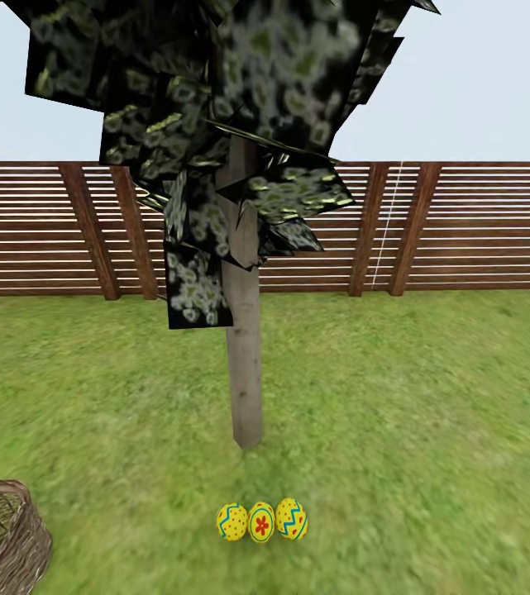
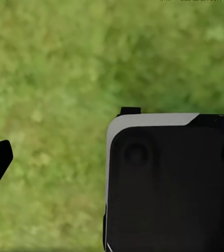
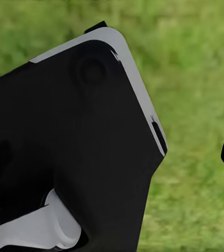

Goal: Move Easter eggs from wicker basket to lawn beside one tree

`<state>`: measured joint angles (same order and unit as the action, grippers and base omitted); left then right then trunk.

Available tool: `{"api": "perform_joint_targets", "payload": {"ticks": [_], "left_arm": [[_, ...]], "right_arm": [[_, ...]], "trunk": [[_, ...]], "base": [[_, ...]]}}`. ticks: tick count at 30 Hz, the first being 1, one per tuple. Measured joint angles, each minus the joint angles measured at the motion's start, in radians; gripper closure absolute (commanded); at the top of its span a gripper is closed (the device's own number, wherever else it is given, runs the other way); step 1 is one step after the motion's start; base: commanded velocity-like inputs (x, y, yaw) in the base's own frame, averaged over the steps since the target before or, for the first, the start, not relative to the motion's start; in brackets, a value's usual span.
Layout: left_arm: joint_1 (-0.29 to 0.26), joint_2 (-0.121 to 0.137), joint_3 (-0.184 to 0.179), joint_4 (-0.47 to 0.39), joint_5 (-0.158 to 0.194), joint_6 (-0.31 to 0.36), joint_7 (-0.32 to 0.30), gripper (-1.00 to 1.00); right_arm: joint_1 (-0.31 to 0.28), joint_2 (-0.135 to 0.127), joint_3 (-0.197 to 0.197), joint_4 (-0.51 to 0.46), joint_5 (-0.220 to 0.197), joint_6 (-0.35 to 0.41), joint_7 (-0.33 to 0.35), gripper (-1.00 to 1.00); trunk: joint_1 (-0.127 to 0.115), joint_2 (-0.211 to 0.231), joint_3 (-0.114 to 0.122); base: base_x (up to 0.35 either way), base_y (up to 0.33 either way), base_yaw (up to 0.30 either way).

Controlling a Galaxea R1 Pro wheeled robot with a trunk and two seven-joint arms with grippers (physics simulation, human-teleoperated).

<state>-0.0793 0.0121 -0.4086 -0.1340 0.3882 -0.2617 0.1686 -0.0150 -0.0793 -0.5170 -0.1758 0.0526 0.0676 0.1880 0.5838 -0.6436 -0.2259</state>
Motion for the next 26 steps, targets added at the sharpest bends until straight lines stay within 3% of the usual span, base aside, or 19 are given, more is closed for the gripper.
{"api": "perform_joint_targets", "payload": {"ticks": [26], "left_arm": [[0.0, 0.0, 0.0, -0.001, -0.001, -0.001, -0.001, -1.0]], "right_arm": [[0.0, 0.003, 0.0, 0.0, -0.001, 0.0, 0.0, -1.0]], "trunk": [[0.0, 0.0, 0.0]], "base": [[0.0, 0.0, 0.0]]}}
